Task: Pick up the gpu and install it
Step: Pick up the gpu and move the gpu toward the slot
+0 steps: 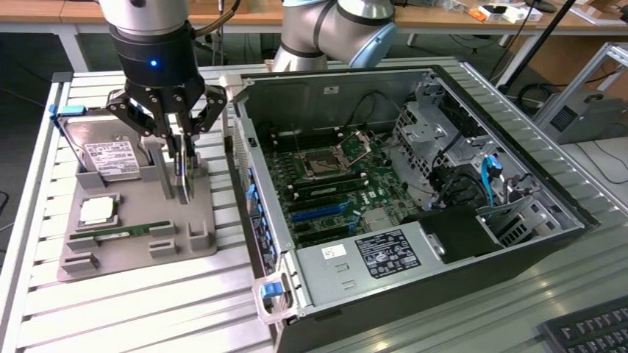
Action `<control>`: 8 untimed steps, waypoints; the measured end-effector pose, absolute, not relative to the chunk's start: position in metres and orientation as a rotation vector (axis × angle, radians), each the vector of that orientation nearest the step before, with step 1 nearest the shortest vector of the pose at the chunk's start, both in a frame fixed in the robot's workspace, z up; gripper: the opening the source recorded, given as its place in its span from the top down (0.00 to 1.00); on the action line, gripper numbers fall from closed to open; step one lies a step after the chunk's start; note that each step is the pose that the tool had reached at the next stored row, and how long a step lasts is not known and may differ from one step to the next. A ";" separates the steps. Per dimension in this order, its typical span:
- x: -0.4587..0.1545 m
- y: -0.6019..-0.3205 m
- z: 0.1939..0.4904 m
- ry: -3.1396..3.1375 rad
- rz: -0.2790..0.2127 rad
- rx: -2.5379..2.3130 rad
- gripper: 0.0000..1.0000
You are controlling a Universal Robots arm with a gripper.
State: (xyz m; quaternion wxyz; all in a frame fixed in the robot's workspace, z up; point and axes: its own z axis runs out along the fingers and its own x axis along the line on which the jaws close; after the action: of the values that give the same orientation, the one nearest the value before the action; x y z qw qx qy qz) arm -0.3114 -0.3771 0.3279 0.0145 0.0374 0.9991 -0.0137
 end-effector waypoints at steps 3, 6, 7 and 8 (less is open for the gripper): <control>-0.311 -0.377 0.328 3.110 -0.039 0.116 0.73; -0.311 -0.377 0.329 3.111 -0.037 0.116 0.73; -0.311 -0.377 0.329 3.111 -0.036 0.116 0.73; -0.311 -0.377 0.329 3.111 -0.036 0.116 0.73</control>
State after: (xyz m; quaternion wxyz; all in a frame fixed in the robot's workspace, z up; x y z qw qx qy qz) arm -0.3114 -0.3772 0.3290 0.0143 0.0374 0.9991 -0.0116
